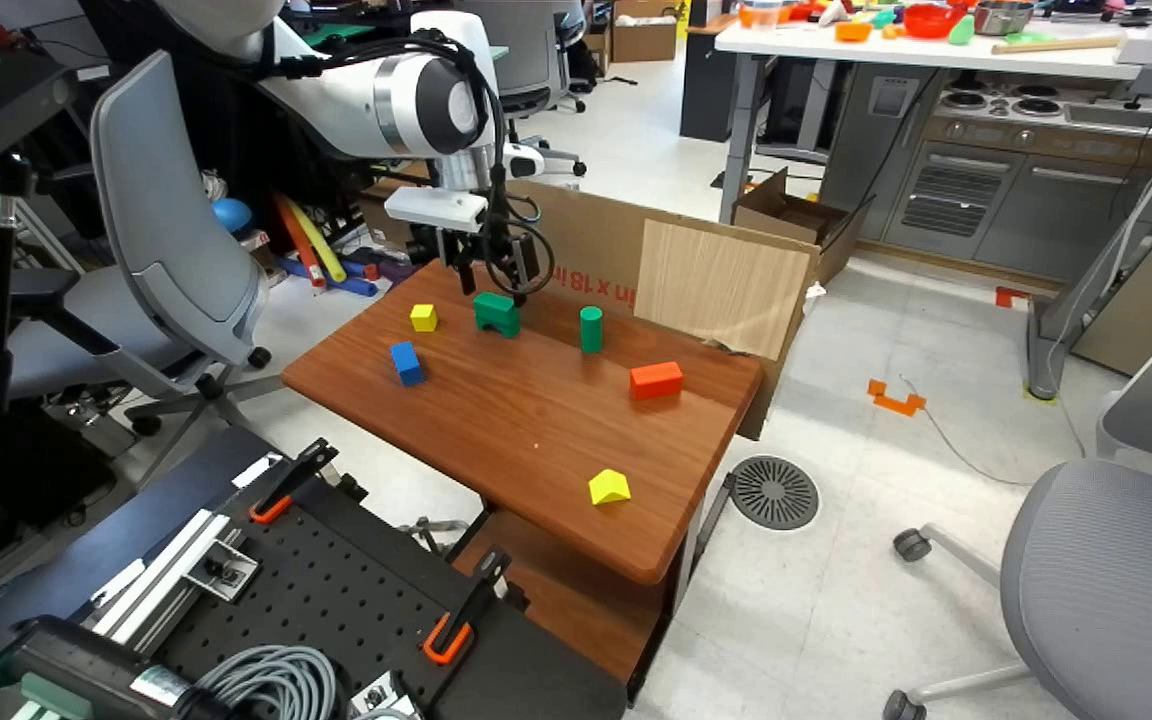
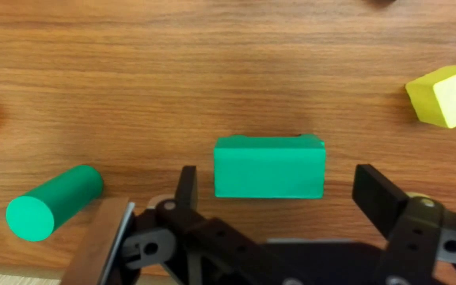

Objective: Put the green block on the right on the green block to the left and then put the block back on the table on the right

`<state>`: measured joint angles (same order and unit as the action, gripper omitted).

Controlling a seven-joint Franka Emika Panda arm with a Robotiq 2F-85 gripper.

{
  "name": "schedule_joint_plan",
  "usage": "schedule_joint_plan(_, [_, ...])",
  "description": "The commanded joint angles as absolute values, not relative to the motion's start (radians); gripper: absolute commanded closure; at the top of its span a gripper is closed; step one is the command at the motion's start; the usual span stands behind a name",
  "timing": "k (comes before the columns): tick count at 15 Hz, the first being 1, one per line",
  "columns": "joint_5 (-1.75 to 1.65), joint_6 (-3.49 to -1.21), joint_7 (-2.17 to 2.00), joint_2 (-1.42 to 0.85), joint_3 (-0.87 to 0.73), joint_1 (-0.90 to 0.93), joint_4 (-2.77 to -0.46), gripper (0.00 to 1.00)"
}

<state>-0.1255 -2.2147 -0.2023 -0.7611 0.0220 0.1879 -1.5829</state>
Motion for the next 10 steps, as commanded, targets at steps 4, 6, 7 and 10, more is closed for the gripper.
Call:
schedule_joint_plan(4, [-0.113, -2.168, -0.28, -0.701, -0.011, 0.192, -1.654, 0.0])
schedule_joint_plan(6, [-0.111, -2.151, -0.297, -0.716, -0.017, 0.189, -1.634, 0.0])
schedule_joint_plan(7, [-0.114, -2.148, -0.301, -0.723, -0.019, 0.19, -1.625, 0.0])
schedule_joint_plan(10, [-0.123, -2.157, -0.298, -0.734, -0.019, 0.196, -1.615, 0.0])
